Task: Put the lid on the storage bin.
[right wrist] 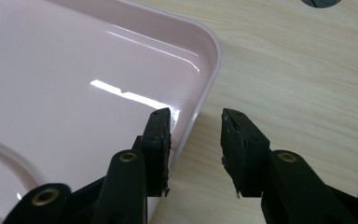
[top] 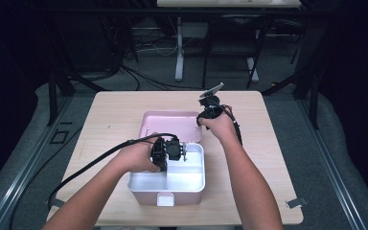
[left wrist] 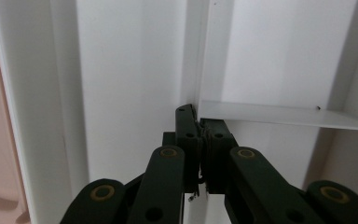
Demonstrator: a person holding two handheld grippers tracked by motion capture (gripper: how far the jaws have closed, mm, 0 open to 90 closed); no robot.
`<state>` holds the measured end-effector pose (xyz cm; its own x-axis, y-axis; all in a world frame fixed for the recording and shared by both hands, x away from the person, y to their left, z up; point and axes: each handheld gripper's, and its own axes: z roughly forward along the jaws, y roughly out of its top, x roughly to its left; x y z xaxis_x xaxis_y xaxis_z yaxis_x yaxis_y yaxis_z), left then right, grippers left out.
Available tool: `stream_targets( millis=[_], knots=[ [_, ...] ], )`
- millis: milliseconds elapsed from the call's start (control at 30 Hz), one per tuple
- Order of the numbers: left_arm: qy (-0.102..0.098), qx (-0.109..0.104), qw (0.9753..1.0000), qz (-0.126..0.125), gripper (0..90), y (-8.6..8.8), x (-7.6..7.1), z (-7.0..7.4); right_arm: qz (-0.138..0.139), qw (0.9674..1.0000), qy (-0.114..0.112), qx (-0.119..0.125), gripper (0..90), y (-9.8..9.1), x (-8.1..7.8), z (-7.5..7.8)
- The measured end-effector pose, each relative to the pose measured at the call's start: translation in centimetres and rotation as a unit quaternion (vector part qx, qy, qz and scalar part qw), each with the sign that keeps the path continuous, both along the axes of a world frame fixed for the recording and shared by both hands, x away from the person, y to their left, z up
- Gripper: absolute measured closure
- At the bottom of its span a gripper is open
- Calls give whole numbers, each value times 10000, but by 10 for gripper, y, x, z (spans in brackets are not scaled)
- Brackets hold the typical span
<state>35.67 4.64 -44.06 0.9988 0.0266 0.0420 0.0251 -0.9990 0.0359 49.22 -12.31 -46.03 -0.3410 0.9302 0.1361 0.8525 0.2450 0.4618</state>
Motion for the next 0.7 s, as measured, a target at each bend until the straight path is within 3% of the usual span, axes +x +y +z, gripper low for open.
stream_targets(
  millis=[67, 333, 700],
  knots=[
    [-3, -5, 10000, 0, 871, 0, 0, 0, -27, 9999, 147, -16, 638, 0, 2, -1],
    [12, -2, 10000, 2, 871, 0, 1, 0, -247, 9992, 267, 161, 690, 1, 8, -12],
    [29, 8, 10000, 5, 871, 0, 1, 0, -417, 9978, 410, 312, 793, 3, 8, -11]
  ],
)
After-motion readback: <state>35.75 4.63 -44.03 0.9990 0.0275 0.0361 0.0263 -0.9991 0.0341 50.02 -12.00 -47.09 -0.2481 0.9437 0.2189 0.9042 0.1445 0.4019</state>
